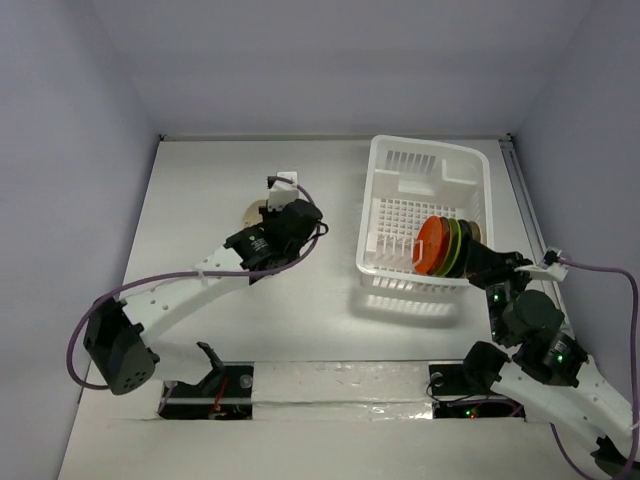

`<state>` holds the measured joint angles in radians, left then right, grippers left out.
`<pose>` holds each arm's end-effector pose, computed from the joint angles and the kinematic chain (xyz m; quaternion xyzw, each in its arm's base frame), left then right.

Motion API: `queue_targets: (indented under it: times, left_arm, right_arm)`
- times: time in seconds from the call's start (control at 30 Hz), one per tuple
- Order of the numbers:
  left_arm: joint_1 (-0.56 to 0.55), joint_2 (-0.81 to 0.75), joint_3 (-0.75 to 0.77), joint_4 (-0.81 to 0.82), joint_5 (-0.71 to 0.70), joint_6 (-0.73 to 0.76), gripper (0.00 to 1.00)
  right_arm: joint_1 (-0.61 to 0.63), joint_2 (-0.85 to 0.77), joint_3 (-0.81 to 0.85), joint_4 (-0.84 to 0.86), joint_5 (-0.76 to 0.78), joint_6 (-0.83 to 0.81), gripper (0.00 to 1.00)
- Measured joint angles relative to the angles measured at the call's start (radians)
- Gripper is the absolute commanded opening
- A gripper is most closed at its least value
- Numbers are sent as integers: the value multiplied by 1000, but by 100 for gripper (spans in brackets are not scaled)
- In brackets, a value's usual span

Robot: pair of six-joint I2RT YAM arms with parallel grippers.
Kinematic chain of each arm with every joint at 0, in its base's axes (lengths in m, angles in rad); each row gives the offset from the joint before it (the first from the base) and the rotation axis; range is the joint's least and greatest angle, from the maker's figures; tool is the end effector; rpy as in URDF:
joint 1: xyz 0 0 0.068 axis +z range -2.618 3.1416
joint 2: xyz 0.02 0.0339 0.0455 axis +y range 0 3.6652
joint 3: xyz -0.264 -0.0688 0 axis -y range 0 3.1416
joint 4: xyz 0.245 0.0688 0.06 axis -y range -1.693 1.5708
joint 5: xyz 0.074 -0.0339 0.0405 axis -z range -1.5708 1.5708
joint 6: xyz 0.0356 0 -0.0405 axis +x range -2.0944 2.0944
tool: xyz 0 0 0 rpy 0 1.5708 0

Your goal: Unload the plates from the dish rack

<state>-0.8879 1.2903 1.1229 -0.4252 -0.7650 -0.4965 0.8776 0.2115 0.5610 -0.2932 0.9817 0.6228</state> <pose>0.1966 -0.2026 0.3298 -0.0128 0.8374 -0.0245 0.5458 0.0644 0.0312 0.3145 0.2628 0.6444 0.2001 0.6896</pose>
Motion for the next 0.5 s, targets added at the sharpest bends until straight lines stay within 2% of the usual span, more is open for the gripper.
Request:
queue_targets:
  times: [0.13,0.37,0.5]
  left_arm:
    - [98,71,-90,-9,12,6,0]
    - [105,303,-38,-7,-20,35,0]
    - [105,377,-13,-2,-23,53,0]
  right_arm:
    - [0,8,0,17,-14,-5,18]
    - [0,27,0,17,-29,-6,18]
    - [0,30,0,17,-36,-6,18]
